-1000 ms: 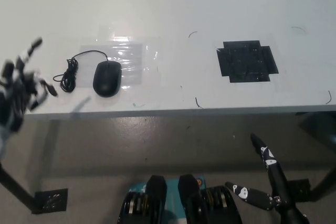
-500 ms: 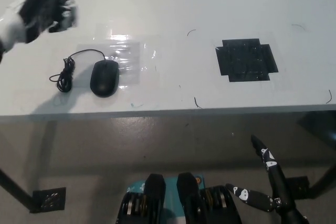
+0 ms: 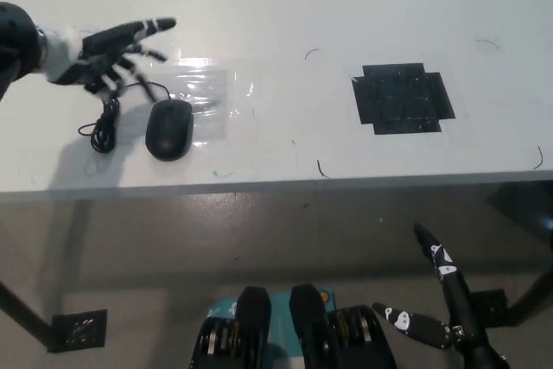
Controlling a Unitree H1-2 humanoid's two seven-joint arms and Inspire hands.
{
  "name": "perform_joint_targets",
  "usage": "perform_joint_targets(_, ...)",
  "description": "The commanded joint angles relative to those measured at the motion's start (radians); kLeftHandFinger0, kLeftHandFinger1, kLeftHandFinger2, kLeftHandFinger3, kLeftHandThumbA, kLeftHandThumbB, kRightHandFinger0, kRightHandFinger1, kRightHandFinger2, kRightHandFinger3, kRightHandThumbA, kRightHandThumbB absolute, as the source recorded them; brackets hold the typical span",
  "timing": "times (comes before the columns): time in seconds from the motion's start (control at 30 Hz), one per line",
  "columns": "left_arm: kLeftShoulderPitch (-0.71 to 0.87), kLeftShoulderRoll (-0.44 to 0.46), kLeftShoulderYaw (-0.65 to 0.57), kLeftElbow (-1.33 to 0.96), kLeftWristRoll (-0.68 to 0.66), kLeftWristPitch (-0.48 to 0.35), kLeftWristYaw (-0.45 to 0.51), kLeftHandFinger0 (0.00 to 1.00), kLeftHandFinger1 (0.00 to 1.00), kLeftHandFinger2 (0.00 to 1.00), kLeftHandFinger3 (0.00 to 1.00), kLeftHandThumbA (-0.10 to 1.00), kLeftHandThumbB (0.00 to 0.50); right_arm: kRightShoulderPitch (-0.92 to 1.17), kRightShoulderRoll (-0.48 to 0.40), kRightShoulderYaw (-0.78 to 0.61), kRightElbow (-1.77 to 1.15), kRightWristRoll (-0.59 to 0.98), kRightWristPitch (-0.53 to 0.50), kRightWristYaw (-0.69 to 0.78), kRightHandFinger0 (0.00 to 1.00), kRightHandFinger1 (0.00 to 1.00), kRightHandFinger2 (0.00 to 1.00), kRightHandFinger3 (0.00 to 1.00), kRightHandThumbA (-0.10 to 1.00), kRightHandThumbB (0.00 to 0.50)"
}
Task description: The robot uses left hand to click on the left button of the black mouse, which is placed on the left area of the table
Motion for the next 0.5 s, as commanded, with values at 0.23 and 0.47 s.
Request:
perform_joint_targets(0.23,-0.284,-0.002,-0.107,0.23,0.293,-0.124,-0.138,0.0,0.21,0.54,0.85,1.0,0.384,-0.023,-0.024,-0.012,-0.07,0.024,0.016,0.02,1.0,1.0,1.0,1.0,1.0,0.176)
perform_joint_targets(0.47,-0.337,-0.099,-0.075,0.338,0.325,-0.123,-0.21,0.0,0.0,0.32,1.0,1.0,0.472,-0.027,-0.026,-0.01,-0.069,0.016,0.021,0.02,0.97,1.0,1.0,1.0,1.0,0.175)
